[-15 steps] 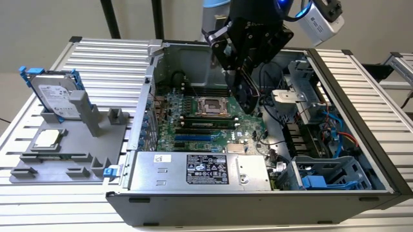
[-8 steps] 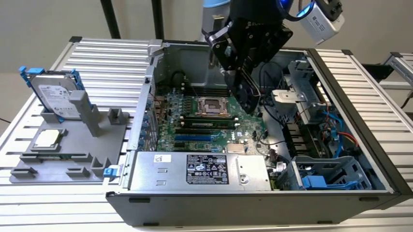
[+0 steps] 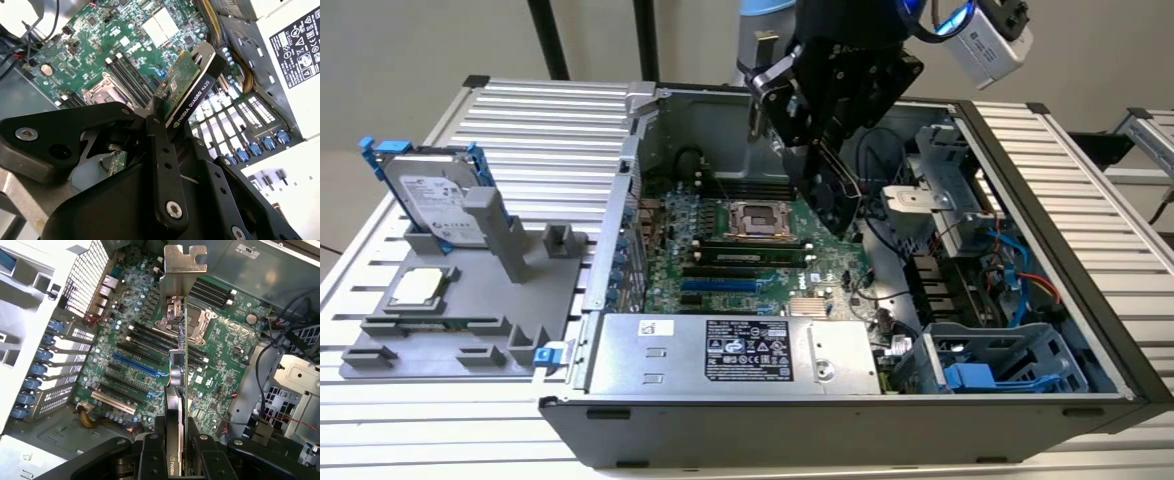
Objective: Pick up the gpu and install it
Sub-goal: 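Insert the gpu into the slot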
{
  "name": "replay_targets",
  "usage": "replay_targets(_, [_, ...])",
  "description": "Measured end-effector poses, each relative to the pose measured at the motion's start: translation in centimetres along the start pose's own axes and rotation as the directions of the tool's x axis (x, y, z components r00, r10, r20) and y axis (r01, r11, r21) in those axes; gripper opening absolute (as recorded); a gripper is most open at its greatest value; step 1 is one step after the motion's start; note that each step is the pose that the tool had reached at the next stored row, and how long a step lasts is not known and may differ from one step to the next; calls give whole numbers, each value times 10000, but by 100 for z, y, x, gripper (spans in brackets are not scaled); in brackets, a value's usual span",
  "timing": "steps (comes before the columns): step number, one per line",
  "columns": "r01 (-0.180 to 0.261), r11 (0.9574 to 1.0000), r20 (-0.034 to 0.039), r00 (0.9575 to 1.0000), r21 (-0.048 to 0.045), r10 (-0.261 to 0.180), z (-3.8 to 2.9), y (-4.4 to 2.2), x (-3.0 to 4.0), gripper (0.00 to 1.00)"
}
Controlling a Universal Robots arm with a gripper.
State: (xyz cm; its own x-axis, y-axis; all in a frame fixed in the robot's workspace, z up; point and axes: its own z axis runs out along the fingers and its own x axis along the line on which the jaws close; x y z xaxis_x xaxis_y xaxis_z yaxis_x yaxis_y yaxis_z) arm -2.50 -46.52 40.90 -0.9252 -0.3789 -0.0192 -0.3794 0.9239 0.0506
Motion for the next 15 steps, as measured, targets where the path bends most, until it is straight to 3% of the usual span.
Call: replay_targets(15, [844,9964,-42,9964,-18,-845,-6,0,0,0])
